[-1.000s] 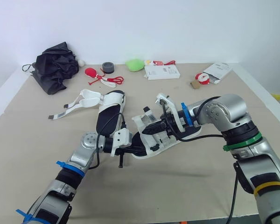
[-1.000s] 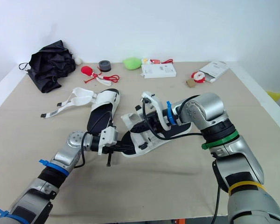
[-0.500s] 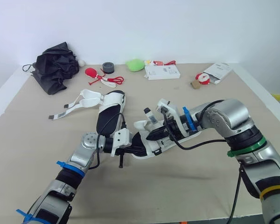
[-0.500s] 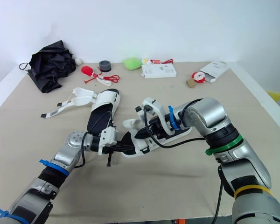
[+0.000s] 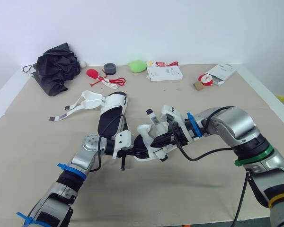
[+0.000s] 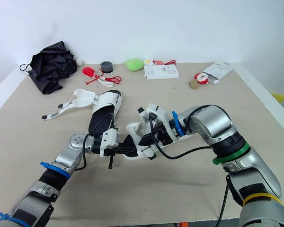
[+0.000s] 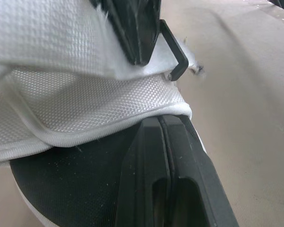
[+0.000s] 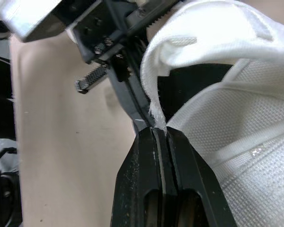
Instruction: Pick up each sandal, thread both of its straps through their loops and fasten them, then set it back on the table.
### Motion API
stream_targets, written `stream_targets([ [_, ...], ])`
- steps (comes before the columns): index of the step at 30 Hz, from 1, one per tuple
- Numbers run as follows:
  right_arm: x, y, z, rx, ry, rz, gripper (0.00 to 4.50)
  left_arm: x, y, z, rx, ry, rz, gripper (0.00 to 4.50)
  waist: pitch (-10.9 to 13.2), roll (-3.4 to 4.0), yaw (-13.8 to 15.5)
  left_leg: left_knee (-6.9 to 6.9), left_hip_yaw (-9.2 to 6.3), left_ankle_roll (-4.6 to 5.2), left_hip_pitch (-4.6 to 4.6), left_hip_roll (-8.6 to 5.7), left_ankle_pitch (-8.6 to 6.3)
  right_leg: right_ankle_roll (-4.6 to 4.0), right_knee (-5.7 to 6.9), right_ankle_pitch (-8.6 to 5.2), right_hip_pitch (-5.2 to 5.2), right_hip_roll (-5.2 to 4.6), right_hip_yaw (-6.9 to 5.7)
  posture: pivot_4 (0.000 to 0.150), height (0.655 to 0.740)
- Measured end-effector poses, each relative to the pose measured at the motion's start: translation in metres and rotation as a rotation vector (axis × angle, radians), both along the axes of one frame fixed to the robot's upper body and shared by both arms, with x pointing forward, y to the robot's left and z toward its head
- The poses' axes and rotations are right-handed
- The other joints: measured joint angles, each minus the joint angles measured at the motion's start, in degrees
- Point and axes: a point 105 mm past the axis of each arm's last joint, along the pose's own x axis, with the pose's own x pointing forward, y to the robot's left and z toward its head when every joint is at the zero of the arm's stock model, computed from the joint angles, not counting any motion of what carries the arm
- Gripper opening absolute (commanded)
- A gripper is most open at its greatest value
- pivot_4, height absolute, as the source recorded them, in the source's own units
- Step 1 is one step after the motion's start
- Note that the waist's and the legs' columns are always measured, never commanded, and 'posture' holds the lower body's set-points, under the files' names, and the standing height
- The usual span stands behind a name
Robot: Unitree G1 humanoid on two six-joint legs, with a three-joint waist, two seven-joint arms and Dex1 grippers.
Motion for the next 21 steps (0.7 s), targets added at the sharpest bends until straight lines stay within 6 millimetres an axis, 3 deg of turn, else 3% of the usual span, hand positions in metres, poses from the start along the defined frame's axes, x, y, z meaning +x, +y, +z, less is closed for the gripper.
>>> stream_targets([
  [4, -0.016, -0.003, 0.003, 0.021, 0.017, 0.057, 2.07, 0.0, 0.0, 0.0, 0.0, 0.0, 0.002, 0.0, 0.0, 0.01, -0.01, 0.0, 0.0, 0.0, -0.01, 0.0, 0.0, 0.0, 0.0, 0.0, 0.03, 0.0, 0.01, 0.15, 0.74],
  [7, -0.02, -0.009, 0.014, 0.07, 0.054, 0.049, 2.07, 0.0, 0.0, 0.0, -0.001, -0.001, 0.0, 0.0, 0.07, 0.02, 0.05, 0.02, -0.04, -0.01, -0.02, 0.0, 0.01, 0.0, 0.0, 0.01, -0.01, -0.02, -0.02, 0.15, 0.74],
  [8, -0.021, -0.021, 0.034, 0.125, 0.029, 0.032, 2.07, 0.0, 0.0, 0.001, -0.001, -0.002, -0.001, 0.0, 0.09, 0.04, 0.05, 0.02, -0.03, -0.01, -0.03, 0.0, 0.0, 0.0, 0.0, 0.01, 0.0, -0.03, 0.0, 0.15, 0.74],
  [9, -0.021, -0.023, 0.037, 0.131, 0.021, 0.029, 2.07, 0.0, 0.0, 0.001, -0.001, -0.002, -0.001, 0.0, 0.09, 0.04, 0.03, 0.02, -0.03, -0.01, -0.02, 0.0, 0.0, -0.01, 0.0, 0.0, 0.0, -0.03, 0.01, 0.15, 0.74],
  [10, -0.026, -0.035, 0.052, 0.155, -0.033, 0.024, 2.07, 0.0, 0.0, 0.0, 0.001, -0.001, -0.002, 0.0, 0.09, 0.03, 0.06, -0.01, -0.07, -0.03, 0.0, 0.0, -0.01, -0.05, -0.01, -0.05, 0.0, -0.02, -0.04, 0.15, 0.74],
  [12, -0.03, -0.04, 0.053, 0.152, -0.047, 0.024, 2.07, 0.0, 0.001, 0.001, 0.001, -0.001, -0.002, 0.0, 0.09, 0.02, 0.0, -0.02, -0.08, -0.05, 0.06, 0.02, -0.03, -0.07, -0.01, -0.07, 0.01, 0.0, -0.05, 0.15, 0.74],
  [14, -0.044, -0.055, 0.033, 0.084, -0.04, 0.01, 2.07, 0.0, 0.002, 0.0, 0.001, 0.0, 0.002, 0.0, 0.09, 0.03, 0.02, -0.03, -0.1, -0.07, 0.05, 0.04, -0.03, -0.02, -0.01, -0.11, 0.04, 0.0, -0.06, 0.15, 0.74],
  [17, -0.049, -0.058, 0.022, 0.047, -0.055, 0.013, 2.07, 0.0, 0.003, 0.0, 0.003, 0.001, 0.003, 0.0, 0.09, 0.09, 0.01, -0.02, -0.08, -0.08, 0.08, 0.04, 0.0, 0.29, -0.01, -0.23, 0.02, 0.01, -0.04, 0.15, 0.74],
  [21, -0.042, -0.05, -0.013, 0.004, -0.053, -0.043, 2.07, 0.001, 0.004, 0.0, 0.006, 0.0, 0.007, 0.0, 0.09, 0.09, -0.07, 0.01, -0.03, -0.12, 0.1, 0.05, 0.06, 0.58, -0.01, -0.25, 0.01, 0.02, 0.03, 0.15, 0.74],
])
